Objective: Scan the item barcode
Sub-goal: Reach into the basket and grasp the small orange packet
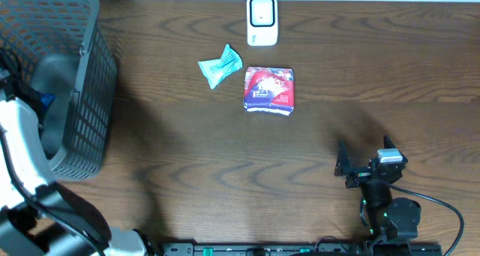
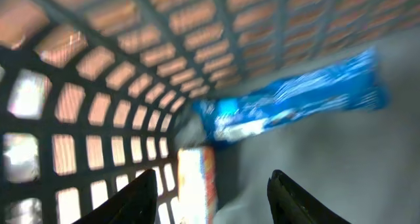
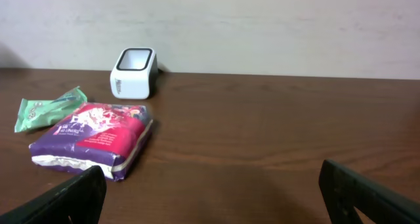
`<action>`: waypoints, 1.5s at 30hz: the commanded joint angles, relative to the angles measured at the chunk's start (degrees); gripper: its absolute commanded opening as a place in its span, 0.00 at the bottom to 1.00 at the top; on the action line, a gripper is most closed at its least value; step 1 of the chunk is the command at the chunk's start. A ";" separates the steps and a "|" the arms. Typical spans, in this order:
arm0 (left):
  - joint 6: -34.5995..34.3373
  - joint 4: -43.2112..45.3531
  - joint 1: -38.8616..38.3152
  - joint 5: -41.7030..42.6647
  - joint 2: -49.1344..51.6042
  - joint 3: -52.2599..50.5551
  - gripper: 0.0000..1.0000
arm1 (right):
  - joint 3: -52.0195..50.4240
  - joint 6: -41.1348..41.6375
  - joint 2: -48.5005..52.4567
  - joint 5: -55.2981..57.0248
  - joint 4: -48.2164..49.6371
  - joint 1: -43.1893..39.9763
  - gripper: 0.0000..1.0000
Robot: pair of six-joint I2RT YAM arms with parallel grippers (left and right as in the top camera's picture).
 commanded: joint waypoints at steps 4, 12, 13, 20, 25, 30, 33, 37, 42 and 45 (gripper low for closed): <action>-5.31 -2.93 0.52 1.44 6.16 -0.11 0.54 | -0.17 0.57 -0.26 0.09 -0.13 -0.20 0.99; -11.28 -6.38 0.76 6.14 10.78 -0.26 0.41 | -0.17 0.57 -0.26 0.09 -0.13 -0.20 0.99; -11.76 -6.51 0.85 6.16 11.06 -0.26 0.41 | -0.17 0.57 -0.26 0.09 -0.11 -0.20 0.99; -11.72 -6.69 1.51 4.72 11.56 -0.55 0.49 | -0.17 0.57 -0.26 0.09 -0.11 -0.20 0.99; -11.69 -6.97 1.88 1.40 11.72 -0.66 0.55 | -0.17 0.59 -0.26 0.09 -0.13 -0.20 0.99; -11.69 -6.19 2.36 1.42 12.22 -2.27 0.55 | -0.17 0.59 -0.26 0.09 -0.13 -0.20 0.99; -11.67 -4.52 2.40 1.44 12.24 -3.76 0.55 | -0.17 0.59 -0.26 0.09 -0.13 -0.20 0.99; -11.37 -3.65 2.40 1.42 12.26 -4.46 0.55 | -0.17 0.59 -0.26 0.09 -0.13 -0.20 0.99; -9.46 -0.68 2.40 1.44 12.74 -5.51 0.55 | -0.17 0.59 -0.26 0.09 -0.13 -0.20 0.99; -7.54 1.07 2.40 1.44 13.22 -6.51 0.55 | -0.17 0.57 -0.26 0.09 -0.13 -0.20 0.99</action>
